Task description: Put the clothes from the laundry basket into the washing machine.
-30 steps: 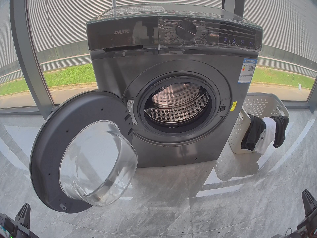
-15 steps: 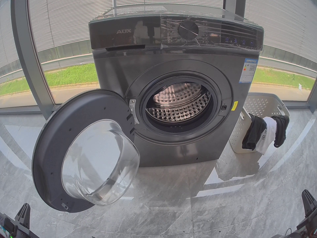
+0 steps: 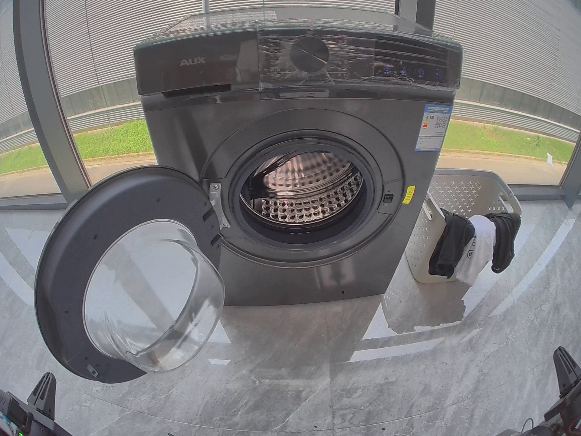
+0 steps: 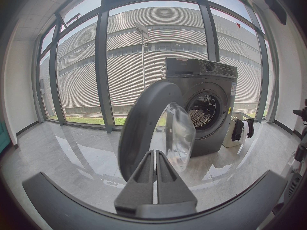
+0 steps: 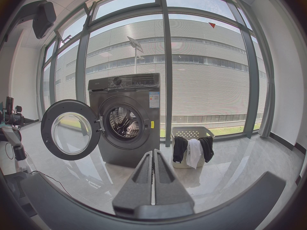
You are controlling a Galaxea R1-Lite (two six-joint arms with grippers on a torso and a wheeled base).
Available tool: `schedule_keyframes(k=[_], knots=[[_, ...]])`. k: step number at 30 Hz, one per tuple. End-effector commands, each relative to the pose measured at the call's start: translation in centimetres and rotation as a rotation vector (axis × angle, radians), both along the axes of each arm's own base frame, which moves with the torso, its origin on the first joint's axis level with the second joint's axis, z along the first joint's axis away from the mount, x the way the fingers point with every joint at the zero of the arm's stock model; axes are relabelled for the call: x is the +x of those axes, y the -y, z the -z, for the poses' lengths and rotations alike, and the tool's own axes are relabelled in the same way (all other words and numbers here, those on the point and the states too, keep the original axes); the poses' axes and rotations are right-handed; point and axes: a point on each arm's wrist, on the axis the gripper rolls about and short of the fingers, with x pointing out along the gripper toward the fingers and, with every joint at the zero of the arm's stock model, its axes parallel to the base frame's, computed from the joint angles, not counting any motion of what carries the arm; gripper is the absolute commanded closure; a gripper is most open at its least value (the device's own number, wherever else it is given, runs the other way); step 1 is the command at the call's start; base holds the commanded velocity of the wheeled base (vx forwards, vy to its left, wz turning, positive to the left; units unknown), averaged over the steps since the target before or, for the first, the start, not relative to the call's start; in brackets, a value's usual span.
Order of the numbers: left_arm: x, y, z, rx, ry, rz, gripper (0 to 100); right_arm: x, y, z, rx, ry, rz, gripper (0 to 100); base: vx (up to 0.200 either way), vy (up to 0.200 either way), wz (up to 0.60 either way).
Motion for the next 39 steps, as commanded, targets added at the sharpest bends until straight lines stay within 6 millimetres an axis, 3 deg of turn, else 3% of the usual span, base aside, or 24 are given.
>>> schedule_keyframes(k=[1, 13, 14, 32, 39], knots=[[0.10, -0.01, 0.41, -0.002, -0.018, -0.001, 100, -0.07, 0.00, 0.26, 0.000, 0.009, -0.001, 100, 0.000, -0.200, 0.00], [0.10, -0.01, 0.41, -0.002, -0.018, -0.001, 100, -0.07, 0.00, 0.24, 0.000, 0.011, -0.002, 100, 0.000, -0.200, 0.00], [0.10, -0.01, 0.41, -0.002, -0.018, -0.001, 100, -0.07, 0.00, 0.24, 0.000, 0.011, -0.002, 0, 0.000, -0.200, 0.00], [0.10, -0.03, 0.41, -0.004, -0.018, -0.010, 100, -0.02, 0.00, 0.20, 0.000, 0.028, -0.001, 0, 0.000, -0.200, 0.00], [0.12, -0.03, 0.41, -0.003, -0.012, -0.012, 100, -0.02, 0.00, 0.20, 0.000, 0.028, -0.001, 0, 0.000, 0.000, 0.00]])
